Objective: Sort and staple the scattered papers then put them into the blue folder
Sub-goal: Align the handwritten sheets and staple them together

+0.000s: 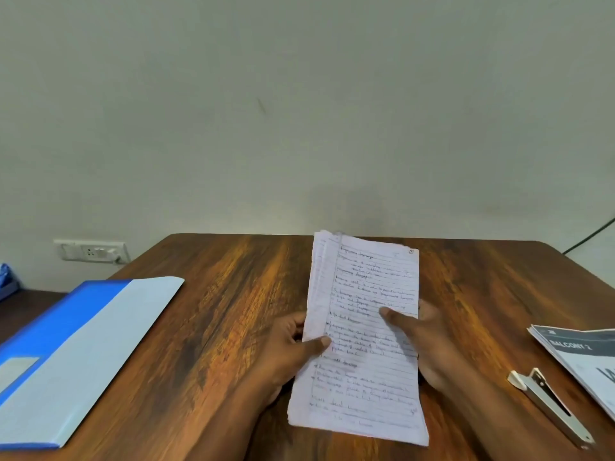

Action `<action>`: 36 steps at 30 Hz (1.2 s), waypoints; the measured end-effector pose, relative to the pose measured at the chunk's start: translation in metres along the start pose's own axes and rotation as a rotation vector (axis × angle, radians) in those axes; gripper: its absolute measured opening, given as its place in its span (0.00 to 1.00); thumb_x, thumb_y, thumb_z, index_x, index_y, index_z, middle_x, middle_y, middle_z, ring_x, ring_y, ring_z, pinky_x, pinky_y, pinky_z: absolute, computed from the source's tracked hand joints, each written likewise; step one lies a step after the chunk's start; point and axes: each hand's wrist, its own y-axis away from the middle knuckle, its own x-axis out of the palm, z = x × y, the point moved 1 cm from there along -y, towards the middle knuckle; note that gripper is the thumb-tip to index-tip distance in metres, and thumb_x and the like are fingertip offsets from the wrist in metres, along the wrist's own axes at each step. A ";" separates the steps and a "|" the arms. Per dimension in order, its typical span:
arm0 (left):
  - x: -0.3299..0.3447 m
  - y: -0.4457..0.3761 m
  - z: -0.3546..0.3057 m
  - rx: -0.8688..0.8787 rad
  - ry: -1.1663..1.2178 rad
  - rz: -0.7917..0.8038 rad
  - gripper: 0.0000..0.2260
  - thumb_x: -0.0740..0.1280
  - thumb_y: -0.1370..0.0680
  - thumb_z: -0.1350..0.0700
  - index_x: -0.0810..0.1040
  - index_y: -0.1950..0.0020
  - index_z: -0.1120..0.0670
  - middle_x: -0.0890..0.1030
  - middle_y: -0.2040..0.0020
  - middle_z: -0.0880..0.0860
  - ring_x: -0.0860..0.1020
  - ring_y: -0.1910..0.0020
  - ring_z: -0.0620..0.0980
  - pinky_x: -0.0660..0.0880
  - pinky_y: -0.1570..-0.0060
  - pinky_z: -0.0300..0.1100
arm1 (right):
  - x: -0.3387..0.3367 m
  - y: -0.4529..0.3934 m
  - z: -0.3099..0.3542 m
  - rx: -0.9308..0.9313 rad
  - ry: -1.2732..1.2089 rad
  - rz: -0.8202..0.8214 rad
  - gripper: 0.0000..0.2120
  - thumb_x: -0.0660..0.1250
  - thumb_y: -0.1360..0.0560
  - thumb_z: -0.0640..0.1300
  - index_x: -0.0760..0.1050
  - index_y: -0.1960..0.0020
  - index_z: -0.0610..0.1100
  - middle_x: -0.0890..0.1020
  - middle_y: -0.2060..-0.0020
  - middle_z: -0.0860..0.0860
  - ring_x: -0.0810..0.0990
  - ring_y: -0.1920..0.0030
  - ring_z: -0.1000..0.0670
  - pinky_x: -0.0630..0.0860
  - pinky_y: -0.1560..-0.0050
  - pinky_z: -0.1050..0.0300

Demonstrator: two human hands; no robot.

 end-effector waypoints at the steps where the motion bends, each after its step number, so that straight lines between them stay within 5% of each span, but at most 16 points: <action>1: 0.001 0.001 -0.002 -0.005 -0.010 0.004 0.15 0.76 0.23 0.63 0.83 0.37 0.59 0.87 0.41 0.56 0.86 0.42 0.58 0.82 0.41 0.59 | 0.002 0.003 0.000 -0.035 -0.007 -0.004 0.18 0.76 0.26 0.39 0.80 0.37 0.42 0.88 0.46 0.48 0.88 0.48 0.46 0.85 0.53 0.51; 4: 0.006 0.002 -0.007 0.002 0.006 0.018 0.15 0.76 0.24 0.63 0.82 0.38 0.60 0.87 0.42 0.57 0.86 0.44 0.57 0.84 0.43 0.54 | 0.011 0.007 0.002 -0.144 0.057 -0.047 0.15 0.75 0.24 0.38 0.80 0.39 0.46 0.88 0.47 0.51 0.88 0.48 0.50 0.85 0.53 0.53; 7: 0.014 0.003 -0.019 0.094 0.046 0.028 0.16 0.74 0.22 0.62 0.81 0.35 0.62 0.86 0.40 0.59 0.85 0.41 0.60 0.82 0.40 0.60 | 0.017 0.012 0.009 -0.193 0.127 -0.094 0.12 0.77 0.25 0.42 0.81 0.43 0.49 0.88 0.50 0.55 0.88 0.50 0.52 0.85 0.48 0.48; 9: 0.020 0.006 -0.031 0.213 0.007 -0.012 0.14 0.73 0.21 0.62 0.81 0.36 0.62 0.87 0.41 0.58 0.86 0.42 0.59 0.83 0.42 0.58 | 0.021 0.021 0.022 -0.290 0.123 -0.132 0.10 0.78 0.26 0.41 0.82 0.48 0.49 0.88 0.55 0.59 0.88 0.53 0.55 0.85 0.54 0.54; 11: 0.026 0.010 -0.044 0.350 -0.091 -0.105 0.10 0.72 0.20 0.61 0.83 0.39 0.59 0.88 0.44 0.52 0.87 0.44 0.53 0.84 0.47 0.50 | 0.025 0.032 0.038 -0.433 0.095 -0.177 0.09 0.78 0.27 0.40 0.82 0.50 0.48 0.88 0.58 0.61 0.87 0.56 0.57 0.83 0.61 0.63; 14: 0.032 0.015 -0.061 0.458 -0.142 -0.177 0.09 0.74 0.20 0.59 0.84 0.42 0.48 0.88 0.45 0.45 0.86 0.45 0.46 0.84 0.48 0.45 | 0.029 0.043 0.054 -0.543 0.077 -0.205 0.11 0.79 0.28 0.43 0.82 0.49 0.50 0.88 0.54 0.58 0.87 0.54 0.57 0.84 0.60 0.59; 21: 0.037 0.018 -0.054 0.398 -0.021 -0.287 0.10 0.74 0.21 0.62 0.82 0.43 0.50 0.88 0.48 0.41 0.86 0.49 0.42 0.81 0.56 0.34 | 0.034 0.042 0.037 -0.486 0.196 -0.109 0.13 0.79 0.27 0.42 0.82 0.45 0.50 0.88 0.52 0.59 0.87 0.51 0.56 0.85 0.55 0.58; 29: 0.028 0.018 -0.065 0.439 0.092 -0.205 0.11 0.74 0.23 0.64 0.82 0.43 0.54 0.88 0.46 0.51 0.87 0.46 0.52 0.84 0.52 0.43 | 0.033 0.044 0.046 -0.534 0.141 -0.074 0.12 0.77 0.26 0.39 0.82 0.44 0.45 0.88 0.51 0.56 0.88 0.52 0.54 0.83 0.57 0.62; 36: 0.021 0.028 -0.120 0.686 0.205 -0.395 0.17 0.74 0.23 0.60 0.79 0.35 0.57 0.87 0.44 0.52 0.87 0.46 0.51 0.83 0.52 0.42 | 0.030 0.048 0.057 -0.586 0.140 -0.080 0.10 0.76 0.25 0.40 0.82 0.45 0.48 0.88 0.52 0.58 0.87 0.52 0.55 0.84 0.57 0.62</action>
